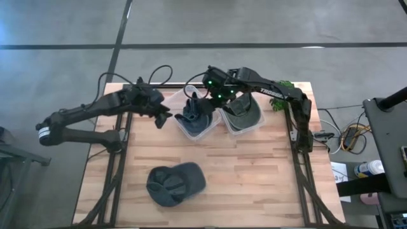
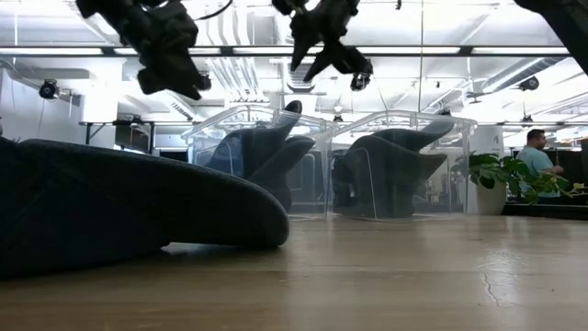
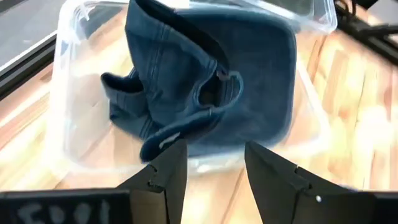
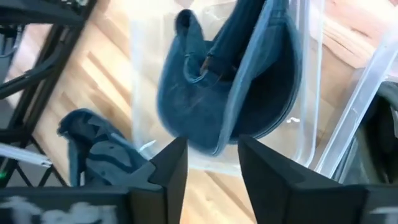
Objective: Pick & Place hat
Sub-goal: Put the blue cap into the left bin
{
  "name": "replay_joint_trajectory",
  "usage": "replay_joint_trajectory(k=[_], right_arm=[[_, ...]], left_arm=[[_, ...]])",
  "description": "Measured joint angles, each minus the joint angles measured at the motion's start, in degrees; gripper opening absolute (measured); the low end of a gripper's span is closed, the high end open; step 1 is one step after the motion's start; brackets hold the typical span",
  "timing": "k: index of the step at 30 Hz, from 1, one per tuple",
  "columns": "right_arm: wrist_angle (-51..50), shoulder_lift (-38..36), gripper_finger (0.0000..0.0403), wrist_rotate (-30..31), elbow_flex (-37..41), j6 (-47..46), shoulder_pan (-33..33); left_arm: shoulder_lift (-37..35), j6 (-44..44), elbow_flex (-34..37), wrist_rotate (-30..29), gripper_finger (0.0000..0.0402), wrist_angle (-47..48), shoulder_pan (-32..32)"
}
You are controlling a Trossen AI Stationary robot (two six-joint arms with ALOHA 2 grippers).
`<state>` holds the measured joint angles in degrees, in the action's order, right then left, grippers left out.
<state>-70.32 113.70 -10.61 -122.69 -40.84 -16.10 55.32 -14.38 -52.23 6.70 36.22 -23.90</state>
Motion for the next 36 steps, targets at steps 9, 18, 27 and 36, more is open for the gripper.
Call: replay_joint_trajectory(k=[9, 18, 27, 36], right_arm=[[0.08, -1.51, 0.0155, 3.23, 0.13, -1.61, 3.67], [0.15, 0.07, 0.0155, 3.44, 1.72, -3.89, 10.47], [0.22, 0.38, 0.0155, 10.31, 5.22, -13.94, 17.62], [0.68, 0.4, 0.0155, 10.85, 10.45, -23.04, 24.89]], left_arm=[[-4.36, 1.85, 0.04, -0.07, 0.0154, 5.45, 0.0], [-5.84, 0.91, 0.09, 0.18, 0.0154, 10.22, 0.11], [-7.71, 0.79, 0.09, 1.42, 0.0154, 16.28, 0.17], [-8.01, 1.87, 1.55, 2.72, 0.0154, 16.79, 0.17]])
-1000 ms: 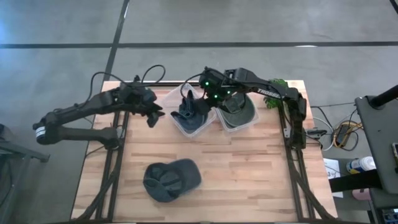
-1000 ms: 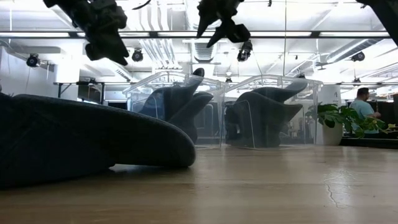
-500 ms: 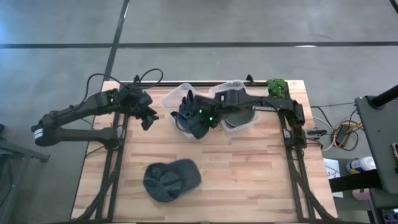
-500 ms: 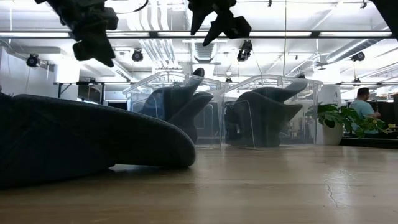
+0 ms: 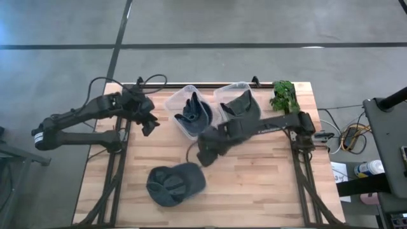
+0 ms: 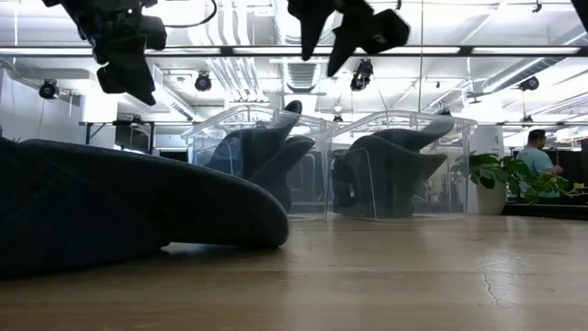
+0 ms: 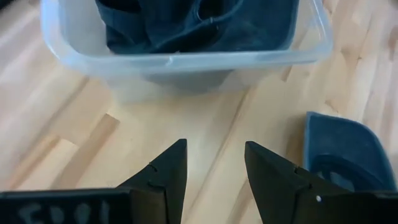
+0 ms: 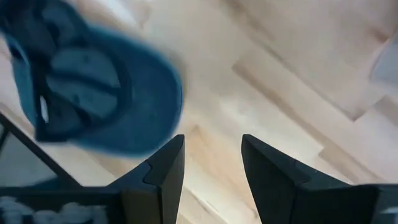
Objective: Pick & Place hat
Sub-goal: Put the blue cap into the left bin
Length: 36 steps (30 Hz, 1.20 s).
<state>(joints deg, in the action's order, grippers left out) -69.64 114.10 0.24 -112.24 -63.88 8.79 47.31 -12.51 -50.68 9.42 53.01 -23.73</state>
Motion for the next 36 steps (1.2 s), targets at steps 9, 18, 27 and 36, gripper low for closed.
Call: replay_joint_trajectory(k=[9, 18, 27, 36], right_arm=[[-0.77, -0.04, 0.0155, -0.02, 4.83, 5.48, 6.84], [-6.73, -4.44, 0.0141, 4.73, 9.87, 11.28, 12.42], [-8.58, -14.96, 0.0123, 14.86, 19.99, 8.84, 20.08], [-8.08, -19.39, 0.0116, 12.53, 30.69, 2.68, 21.34]], left_arm=[[0.0, -12.28, 1.99, 2.54, 0.0154, -0.27, 1.65], [0.09, -25.28, 4.43, -1.02, 0.0154, -8.68, 5.17], [0.13, -39.53, 10.71, -1.14, 0.0154, -11.53, 7.48], [0.13, -49.63, 16.44, -0.28, 0.0154, -11.47, 11.79]])
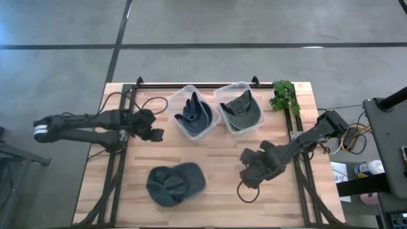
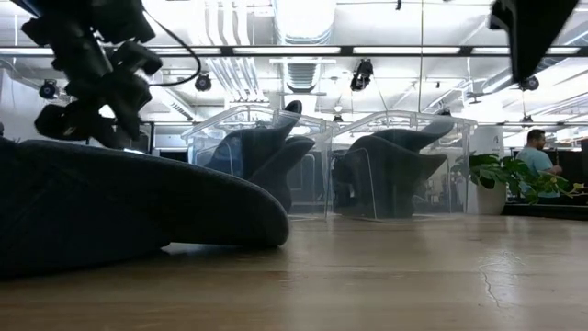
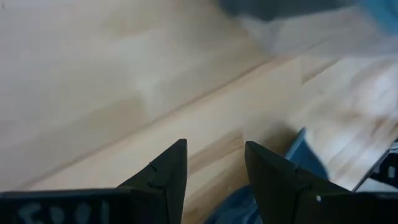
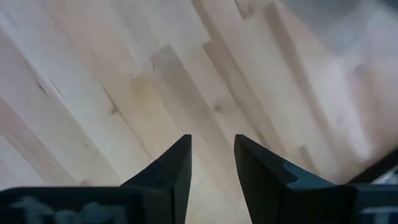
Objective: Pick & Place hat
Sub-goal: Put the blue cap into the left bin
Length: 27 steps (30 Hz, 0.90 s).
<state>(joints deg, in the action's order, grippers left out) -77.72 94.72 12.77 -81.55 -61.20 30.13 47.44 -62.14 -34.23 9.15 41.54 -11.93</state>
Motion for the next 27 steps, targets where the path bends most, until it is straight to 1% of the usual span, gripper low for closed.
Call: replay_joint_trajectory(k=[3, 9, 13, 18, 27], right_arm=[[2.15, 0.01, 0.0119, -1.69, 2.01, -4.52, 0.75], [14.65, 0.13, 0.0123, -2.14, 5.6, -4.67, 1.98], [20.77, 0.15, 0.0119, -1.01, 7.19, -4.85, 1.21], [27.72, 0.15, 0.0112, -0.33, 7.92, -7.81, -0.76], [41.13, 2.58, 0.0111, -0.87, 7.9, -11.42, -4.07]], left_arm=[[0.0, -0.65, 1.76, 0.53, 0.0154, -0.01, 1.76], [0.0, -1.61, 6.14, 4.44, 0.0154, 0.02, 4.64], [0.0, -1.61, 8.26, 6.4, 0.0154, 0.02, 6.93], [0.0, 0.33, 9.44, 6.47, 0.0154, -1.21, 10.68], [0.06, 3.71, 11.14, 6.29, 0.0154, -10.26, 18.09]])
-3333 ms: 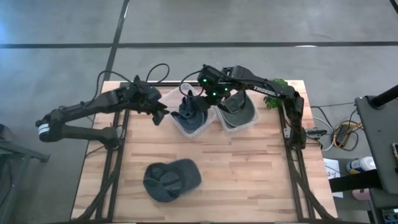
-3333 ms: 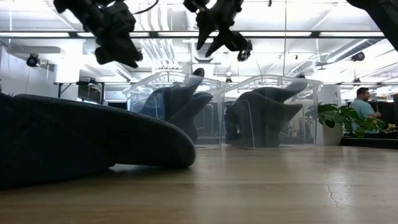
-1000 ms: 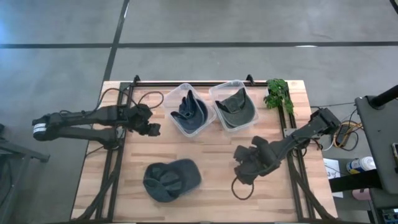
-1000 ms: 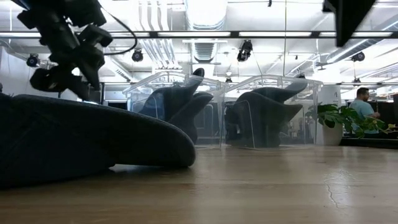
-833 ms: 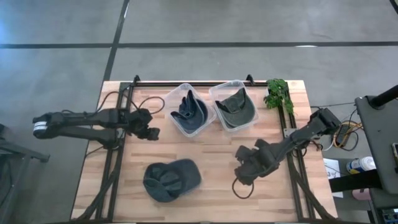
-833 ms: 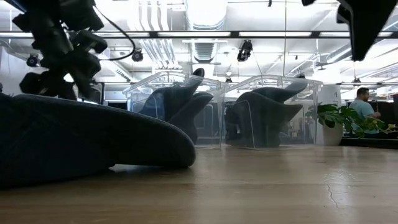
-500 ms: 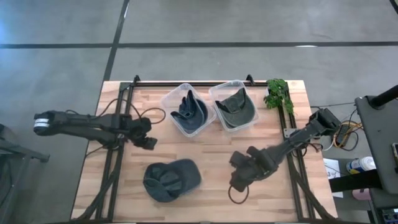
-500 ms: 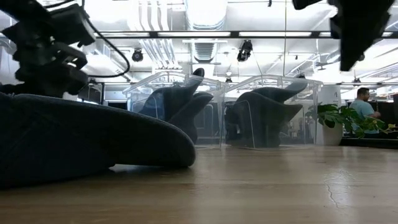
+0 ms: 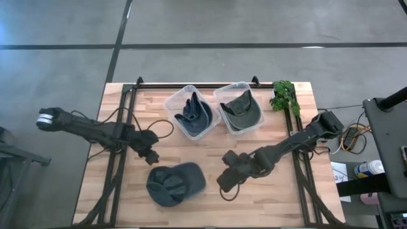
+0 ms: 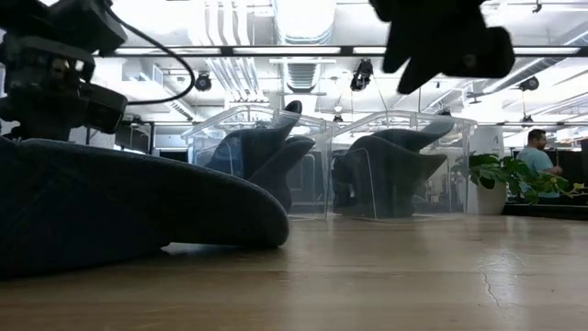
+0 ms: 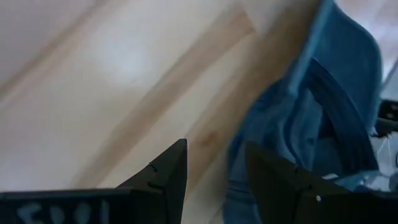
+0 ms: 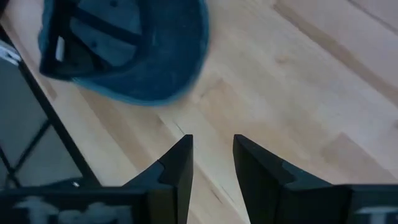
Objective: Pick & Place hat
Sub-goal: Put the blue cap into the left bin
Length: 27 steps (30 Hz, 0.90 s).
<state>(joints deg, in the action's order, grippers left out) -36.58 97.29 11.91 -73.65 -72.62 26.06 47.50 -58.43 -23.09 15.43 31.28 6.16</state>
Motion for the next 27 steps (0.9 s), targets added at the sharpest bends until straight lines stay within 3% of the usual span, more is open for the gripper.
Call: replay_joint_trajectory(k=[9, 20, 24, 27], right_arm=[[3.32, 2.68, 0.0105, -0.47, -0.04, -10.06, -0.04], [22.31, 10.6, 0.0102, -7.16, -0.04, -15.0, -0.08], [26.89, 12.98, 0.0106, -9.04, -0.04, -14.49, 0.08], [27.91, 14.07, 0.0109, -9.05, -1.11, -6.84, 0.97]], left_arm=[[0.01, 0.98, 0.02, -0.64, 0.0154, -1.74, 6.2], [1.24, 1.11, 0.02, -3.33, 0.0154, -3.99, 15.06], [2.51, 1.07, 0.02, -3.33, 0.0154, -4.12, 16.92], [3.12, 1.09, 0.02, -3.24, 0.0154, -4.21, 18.3]])
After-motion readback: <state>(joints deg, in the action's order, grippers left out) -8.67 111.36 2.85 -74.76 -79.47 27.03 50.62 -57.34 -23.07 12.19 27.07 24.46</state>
